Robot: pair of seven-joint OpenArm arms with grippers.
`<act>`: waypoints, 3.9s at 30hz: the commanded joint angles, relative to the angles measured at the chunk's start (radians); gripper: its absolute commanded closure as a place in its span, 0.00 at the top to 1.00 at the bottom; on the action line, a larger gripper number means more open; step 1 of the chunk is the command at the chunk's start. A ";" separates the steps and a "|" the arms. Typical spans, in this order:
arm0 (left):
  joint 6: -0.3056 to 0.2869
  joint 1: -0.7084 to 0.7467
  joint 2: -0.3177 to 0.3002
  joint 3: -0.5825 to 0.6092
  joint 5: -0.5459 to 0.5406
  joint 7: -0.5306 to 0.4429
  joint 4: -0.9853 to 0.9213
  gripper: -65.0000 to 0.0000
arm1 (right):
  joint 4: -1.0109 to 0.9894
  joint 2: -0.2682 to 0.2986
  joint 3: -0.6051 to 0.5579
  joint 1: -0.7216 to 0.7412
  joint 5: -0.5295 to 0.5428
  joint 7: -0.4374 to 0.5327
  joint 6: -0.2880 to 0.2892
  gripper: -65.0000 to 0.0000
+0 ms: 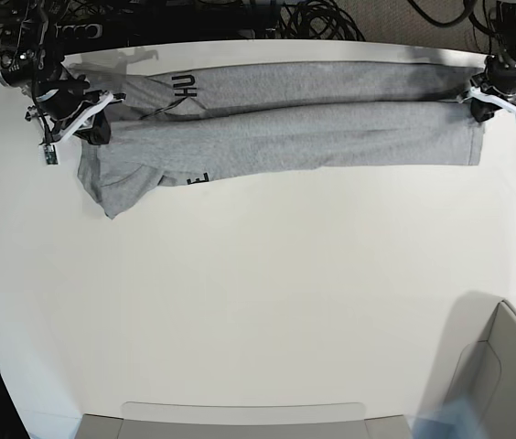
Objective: Fold the T-shirt properly
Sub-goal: 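Drag the folded hem onto the folded edge with both grippers, then release the strip end with the left gripper and lift it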
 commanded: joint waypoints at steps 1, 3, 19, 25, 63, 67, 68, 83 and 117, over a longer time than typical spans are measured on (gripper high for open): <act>0.001 0.001 -0.018 -0.007 0.005 0.003 0.010 0.00 | 0.019 0.012 0.004 0.001 0.003 0.020 0.007 0.00; 0.001 0.000 -0.003 -0.007 0.005 0.023 0.008 0.00 | 0.017 0.012 0.004 -0.012 0.003 0.020 0.007 0.00; 0.178 0.006 0.170 -0.145 -0.002 0.044 0.097 0.27 | 0.019 0.005 0.003 -0.014 0.003 0.020 0.005 0.34; 0.225 0.032 0.186 -0.148 -0.004 0.044 0.223 0.38 | 0.019 0.008 0.003 -0.008 0.005 0.023 0.005 0.34; -0.134 -0.077 0.029 -0.049 -0.019 0.020 -0.210 0.42 | 0.011 0.034 -0.017 0.021 0.005 0.020 0.005 0.34; -0.174 -0.077 0.009 -0.007 -0.019 0.018 -0.210 0.42 | 0.011 0.034 -0.017 0.021 0.005 0.020 0.005 0.34; -0.175 -0.077 0.009 -0.001 -0.019 0.018 -0.210 0.42 | 0.011 0.034 -0.017 0.021 0.005 0.020 0.005 0.34; -0.287 -0.075 0.012 0.014 -0.018 0.043 -0.227 0.16 | 0.013 0.051 -0.016 0.023 0.005 0.020 0.005 0.34; -0.278 -0.178 0.025 -0.118 -0.016 0.191 0.117 0.00 | 0.019 0.005 -0.017 0.061 0.006 0.023 0.005 0.34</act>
